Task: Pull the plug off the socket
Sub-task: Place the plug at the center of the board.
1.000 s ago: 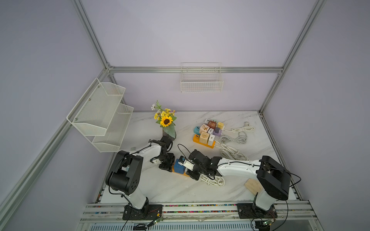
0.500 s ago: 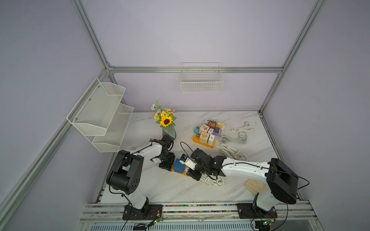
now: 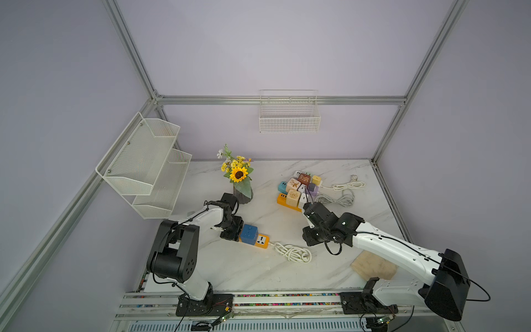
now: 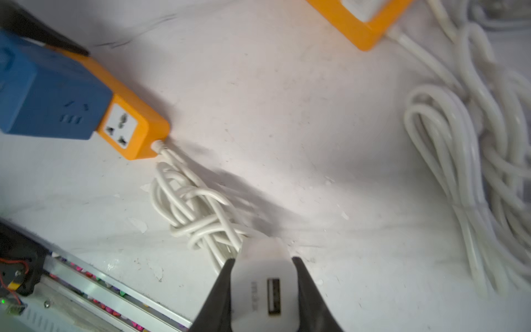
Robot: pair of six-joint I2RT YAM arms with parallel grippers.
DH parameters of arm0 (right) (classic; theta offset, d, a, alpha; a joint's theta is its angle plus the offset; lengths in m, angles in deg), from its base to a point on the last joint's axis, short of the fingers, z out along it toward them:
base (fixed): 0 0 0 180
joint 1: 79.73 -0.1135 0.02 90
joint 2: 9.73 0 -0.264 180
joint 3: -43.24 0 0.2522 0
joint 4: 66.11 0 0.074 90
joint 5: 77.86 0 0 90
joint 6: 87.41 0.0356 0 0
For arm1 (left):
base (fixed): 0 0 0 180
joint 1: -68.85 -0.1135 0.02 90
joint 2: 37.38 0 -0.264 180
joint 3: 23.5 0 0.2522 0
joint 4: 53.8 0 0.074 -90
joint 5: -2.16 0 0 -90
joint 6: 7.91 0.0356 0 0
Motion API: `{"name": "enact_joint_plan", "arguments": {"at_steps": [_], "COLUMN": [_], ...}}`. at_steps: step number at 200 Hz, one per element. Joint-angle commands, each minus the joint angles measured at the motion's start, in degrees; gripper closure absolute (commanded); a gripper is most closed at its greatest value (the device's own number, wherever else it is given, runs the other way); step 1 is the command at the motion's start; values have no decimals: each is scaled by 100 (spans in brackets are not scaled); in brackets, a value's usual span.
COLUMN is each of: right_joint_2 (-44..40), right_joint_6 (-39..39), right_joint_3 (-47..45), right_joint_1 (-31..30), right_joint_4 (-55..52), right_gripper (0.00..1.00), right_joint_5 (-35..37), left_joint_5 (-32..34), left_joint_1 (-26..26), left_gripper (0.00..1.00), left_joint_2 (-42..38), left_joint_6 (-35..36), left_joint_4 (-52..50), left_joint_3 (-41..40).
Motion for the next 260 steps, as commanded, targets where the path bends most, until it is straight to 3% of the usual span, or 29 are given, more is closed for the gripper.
{"name": "enact_joint_plan", "arguments": {"at_steps": [1,35,132,166,201,227,260], "right_joint_2": [-71,215,260,413,871,820,712], "right_joint_6": [1190,1491,1845,1864,1855,1914,1968], "right_joint_3": [-353,-918,-1523,-1543,-1441,-1411,-1344], "right_joint_1": [214,803,1537,1574,1669,1705,1713], "right_joint_4": [-1149,-1253,-984,-890,-862,-884,-945], "right_gripper": [86,93,88,78,77,64,55], "right_joint_5": [-66,-531,-676,-639,-591,-532,-484], "left_joint_5": [575,527,509,499,496,477,473], "left_joint_1": [-238,-254,-270,-268,-270,-274,-270], "left_gripper": [100,100,100,100,100,100,100], "left_joint_2": [-119,-109,-181,-156,-130,-173,-198], "left_joint_6": [417,624,817,813,836,846,856], "left_joint_4": [97,-57,-264,-282,-282,-278,-282], "left_joint_3": [-198,-158,-78,-42,-18,-22,-31]}}
